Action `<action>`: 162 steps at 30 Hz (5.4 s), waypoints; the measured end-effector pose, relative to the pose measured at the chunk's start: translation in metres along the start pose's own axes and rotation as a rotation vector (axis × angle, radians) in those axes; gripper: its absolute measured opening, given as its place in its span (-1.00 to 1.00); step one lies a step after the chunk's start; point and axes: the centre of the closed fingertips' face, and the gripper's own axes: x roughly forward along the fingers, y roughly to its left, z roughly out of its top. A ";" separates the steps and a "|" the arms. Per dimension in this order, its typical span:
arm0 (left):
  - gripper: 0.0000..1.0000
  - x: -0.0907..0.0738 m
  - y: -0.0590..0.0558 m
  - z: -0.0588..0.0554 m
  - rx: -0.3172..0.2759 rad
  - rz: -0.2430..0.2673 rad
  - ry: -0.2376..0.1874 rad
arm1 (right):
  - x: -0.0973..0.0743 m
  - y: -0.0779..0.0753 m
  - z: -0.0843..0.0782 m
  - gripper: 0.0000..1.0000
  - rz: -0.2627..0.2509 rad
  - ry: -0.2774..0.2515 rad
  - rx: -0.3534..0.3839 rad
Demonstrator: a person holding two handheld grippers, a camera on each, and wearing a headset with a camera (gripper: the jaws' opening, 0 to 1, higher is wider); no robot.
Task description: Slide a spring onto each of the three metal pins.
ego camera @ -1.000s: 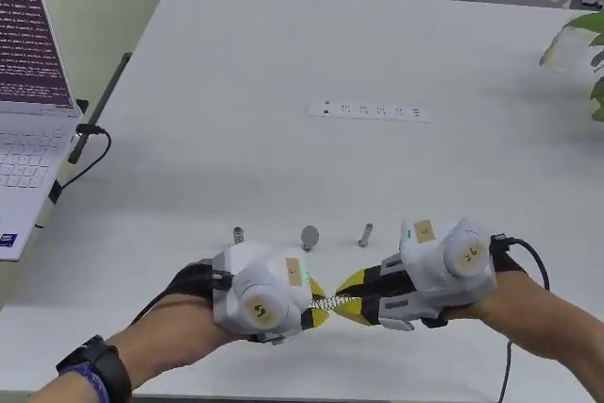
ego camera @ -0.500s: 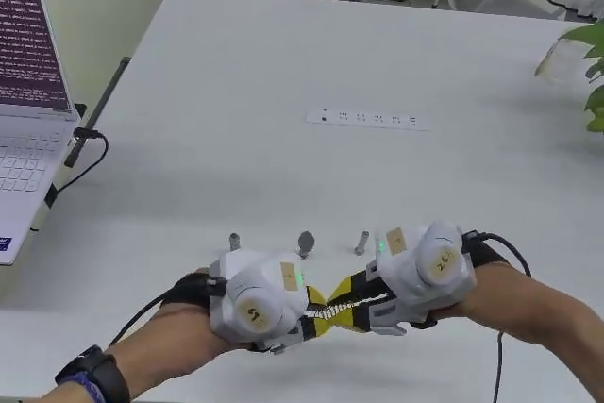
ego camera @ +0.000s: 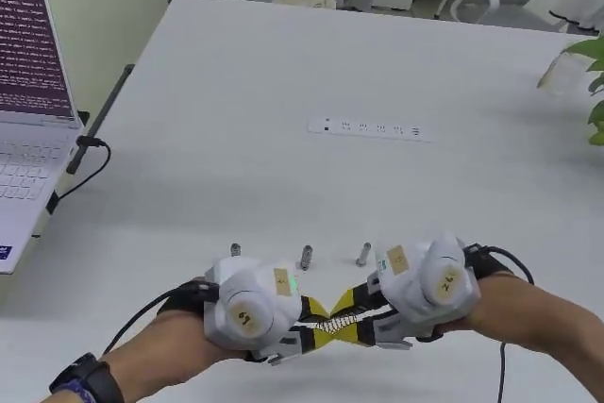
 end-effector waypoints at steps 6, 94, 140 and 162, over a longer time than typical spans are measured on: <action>-0.96 -0.001 0.001 -0.002 -0.007 -0.001 0.004 | 0.002 -0.003 0.001 -0.83 -0.004 0.002 -0.015; -0.25 -0.116 0.058 -0.090 -0.394 0.458 -0.023 | -0.046 -0.075 -0.099 -0.83 -0.149 0.226 0.194; 0.03 -0.134 0.057 -0.098 -0.445 0.493 -0.039 | -0.029 -0.143 -0.117 -0.83 -0.115 0.376 0.205; 0.04 -0.145 0.062 -0.105 -0.473 0.521 -0.037 | -0.019 -0.158 -0.117 -0.83 -0.076 0.421 0.156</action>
